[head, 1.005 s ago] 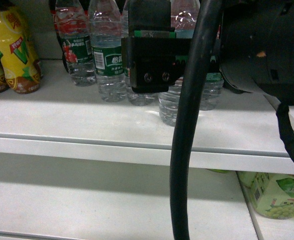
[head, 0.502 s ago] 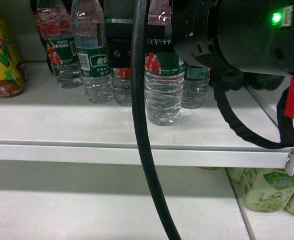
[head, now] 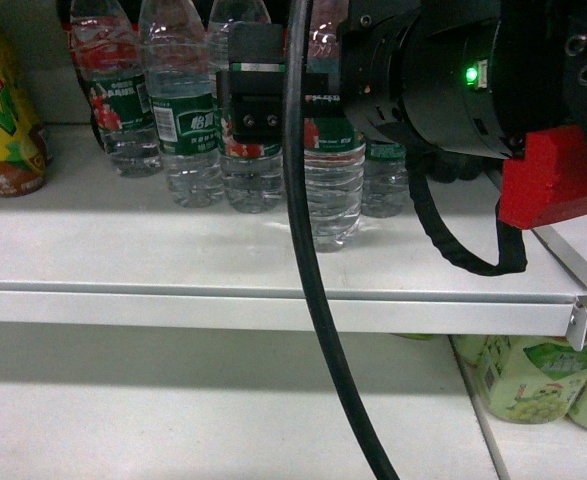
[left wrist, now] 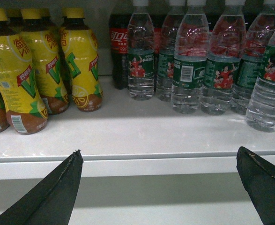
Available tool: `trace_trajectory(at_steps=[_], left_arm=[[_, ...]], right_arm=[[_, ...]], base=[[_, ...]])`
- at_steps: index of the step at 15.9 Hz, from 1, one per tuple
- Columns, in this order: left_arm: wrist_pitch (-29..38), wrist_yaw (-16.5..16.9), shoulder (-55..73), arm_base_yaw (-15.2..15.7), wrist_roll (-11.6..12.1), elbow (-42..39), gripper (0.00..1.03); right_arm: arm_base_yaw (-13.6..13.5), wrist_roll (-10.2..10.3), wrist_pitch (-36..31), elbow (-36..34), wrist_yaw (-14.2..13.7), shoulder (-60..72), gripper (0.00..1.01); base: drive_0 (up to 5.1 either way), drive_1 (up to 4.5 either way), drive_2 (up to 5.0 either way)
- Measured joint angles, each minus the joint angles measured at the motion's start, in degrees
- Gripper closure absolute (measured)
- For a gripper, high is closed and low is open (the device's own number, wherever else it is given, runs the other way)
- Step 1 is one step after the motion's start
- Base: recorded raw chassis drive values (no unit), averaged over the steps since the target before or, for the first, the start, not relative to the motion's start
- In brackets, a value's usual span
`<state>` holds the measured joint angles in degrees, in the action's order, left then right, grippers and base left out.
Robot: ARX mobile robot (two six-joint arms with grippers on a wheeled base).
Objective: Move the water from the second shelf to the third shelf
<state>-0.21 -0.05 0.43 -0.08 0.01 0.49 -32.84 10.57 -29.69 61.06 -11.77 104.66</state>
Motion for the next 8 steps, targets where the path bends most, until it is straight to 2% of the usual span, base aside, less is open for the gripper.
trace_trajectory(at_steps=[8], left_arm=[[0.0,0.0,0.0,0.0,0.0,0.0,0.05]], right_arm=[[-0.2,0.1,-0.3,5.2,-0.8,5.0,0.03]], base=[[0.0,0.0,0.0]])
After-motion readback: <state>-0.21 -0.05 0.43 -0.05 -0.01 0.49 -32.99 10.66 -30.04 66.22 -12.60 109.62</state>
